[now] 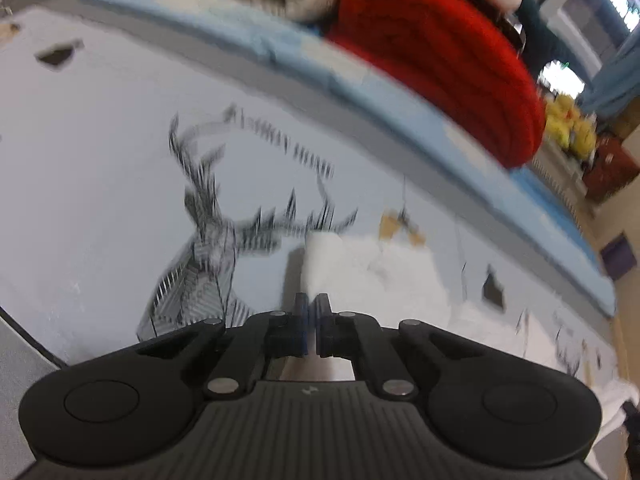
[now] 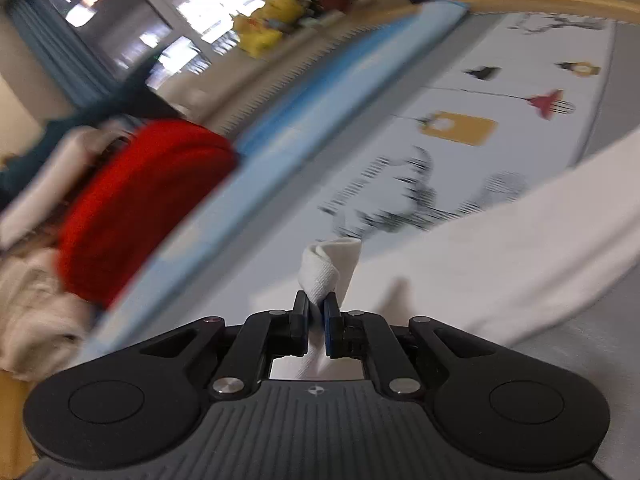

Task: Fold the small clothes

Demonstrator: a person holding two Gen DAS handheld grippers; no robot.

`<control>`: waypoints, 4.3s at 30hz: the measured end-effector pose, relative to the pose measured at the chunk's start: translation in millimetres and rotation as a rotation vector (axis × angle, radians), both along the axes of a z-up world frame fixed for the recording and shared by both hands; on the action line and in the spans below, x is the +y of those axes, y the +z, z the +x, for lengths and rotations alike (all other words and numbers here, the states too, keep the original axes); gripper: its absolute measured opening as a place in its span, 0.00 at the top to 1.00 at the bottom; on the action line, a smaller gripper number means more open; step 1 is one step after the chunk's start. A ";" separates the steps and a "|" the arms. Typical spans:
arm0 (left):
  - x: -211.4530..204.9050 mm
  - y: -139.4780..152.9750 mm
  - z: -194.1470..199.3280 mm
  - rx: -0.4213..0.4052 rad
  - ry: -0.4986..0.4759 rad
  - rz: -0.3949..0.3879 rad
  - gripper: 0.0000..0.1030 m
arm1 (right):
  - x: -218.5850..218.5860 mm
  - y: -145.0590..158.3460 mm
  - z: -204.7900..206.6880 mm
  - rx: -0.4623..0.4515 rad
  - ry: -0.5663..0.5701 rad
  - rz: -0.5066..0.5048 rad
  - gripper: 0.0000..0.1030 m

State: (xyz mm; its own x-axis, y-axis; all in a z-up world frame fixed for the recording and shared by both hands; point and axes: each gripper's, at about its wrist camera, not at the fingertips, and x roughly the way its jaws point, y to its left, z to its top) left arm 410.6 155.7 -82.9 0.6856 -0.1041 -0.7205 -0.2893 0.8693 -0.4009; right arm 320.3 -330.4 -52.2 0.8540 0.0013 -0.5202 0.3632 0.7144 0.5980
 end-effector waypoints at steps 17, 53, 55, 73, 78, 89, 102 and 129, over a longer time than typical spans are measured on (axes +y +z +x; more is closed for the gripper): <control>-32.0 17.1 -17.8 0.116 -0.146 -0.016 0.87 | -13.3 -21.8 11.9 0.235 -0.118 -0.096 0.70; -49.1 5.8 -34.4 0.257 -0.157 0.120 0.73 | -39.3 -24.8 51.7 0.179 0.198 -0.209 0.85; -51.3 3.2 -33.0 0.272 -0.156 0.121 0.73 | -28.6 -29.9 50.7 0.229 0.304 -0.203 0.73; -102.1 29.2 -44.8 0.200 -0.224 0.170 0.50 | -184.3 -16.1 -43.7 0.318 -0.194 -0.137 0.54; -109.1 25.4 -43.6 0.205 -0.231 0.173 0.50 | -259.3 -36.9 -91.5 0.344 -0.422 -0.057 0.54; -111.4 21.5 -40.8 0.212 -0.236 0.174 0.50 | -334.1 -81.0 -137.6 0.320 -0.623 0.059 0.75; -71.3 38.9 -44.8 0.185 -0.158 0.136 0.50 | -203.9 27.5 -67.4 0.092 -0.447 -0.364 0.96; -46.1 -0.1 -23.5 0.228 -0.162 -0.169 0.75 | 65.7 5.3 14.5 0.308 0.299 -0.072 0.64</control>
State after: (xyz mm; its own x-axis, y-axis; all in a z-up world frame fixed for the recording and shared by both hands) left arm 387.0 109.6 -82.9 0.4730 -0.3300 -0.8169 -0.2520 0.8378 -0.4843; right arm 334.8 -264.7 -46.9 0.6267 0.1796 -0.7583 0.2877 0.8510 0.4393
